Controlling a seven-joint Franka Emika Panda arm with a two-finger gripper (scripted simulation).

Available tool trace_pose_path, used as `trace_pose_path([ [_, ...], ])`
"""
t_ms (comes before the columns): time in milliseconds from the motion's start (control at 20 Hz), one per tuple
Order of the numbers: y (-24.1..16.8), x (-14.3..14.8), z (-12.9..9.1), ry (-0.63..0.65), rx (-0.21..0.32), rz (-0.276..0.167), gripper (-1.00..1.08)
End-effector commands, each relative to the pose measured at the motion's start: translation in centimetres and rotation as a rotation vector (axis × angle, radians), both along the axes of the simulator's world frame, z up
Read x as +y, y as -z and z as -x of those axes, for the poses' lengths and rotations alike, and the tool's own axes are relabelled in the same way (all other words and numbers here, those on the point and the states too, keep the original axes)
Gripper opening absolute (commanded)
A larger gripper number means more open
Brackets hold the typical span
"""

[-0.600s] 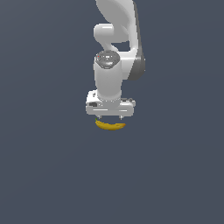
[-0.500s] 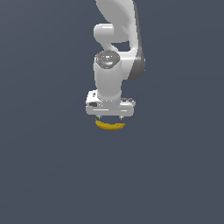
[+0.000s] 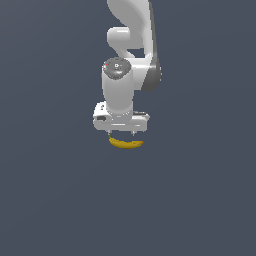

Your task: Pick up the object and move it to a goal position.

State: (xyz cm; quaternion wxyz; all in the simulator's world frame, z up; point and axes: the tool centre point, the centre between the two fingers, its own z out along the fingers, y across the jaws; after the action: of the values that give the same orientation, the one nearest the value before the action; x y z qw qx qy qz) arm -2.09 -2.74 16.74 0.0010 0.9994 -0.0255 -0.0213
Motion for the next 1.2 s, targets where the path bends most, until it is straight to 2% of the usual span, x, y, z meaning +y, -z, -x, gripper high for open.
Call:
trace_pose_path([
  [0, 0.0, 0.0, 0.0, 0.0, 0.001, 0.0, 1.0],
  [550, 0.4, 0.0, 0.1, -0.044, 0.0, 0.0, 1.0],
  [1150, 2.2, -0.2, 0.7, -0.271, -0.003, -0.001, 1.0],
])
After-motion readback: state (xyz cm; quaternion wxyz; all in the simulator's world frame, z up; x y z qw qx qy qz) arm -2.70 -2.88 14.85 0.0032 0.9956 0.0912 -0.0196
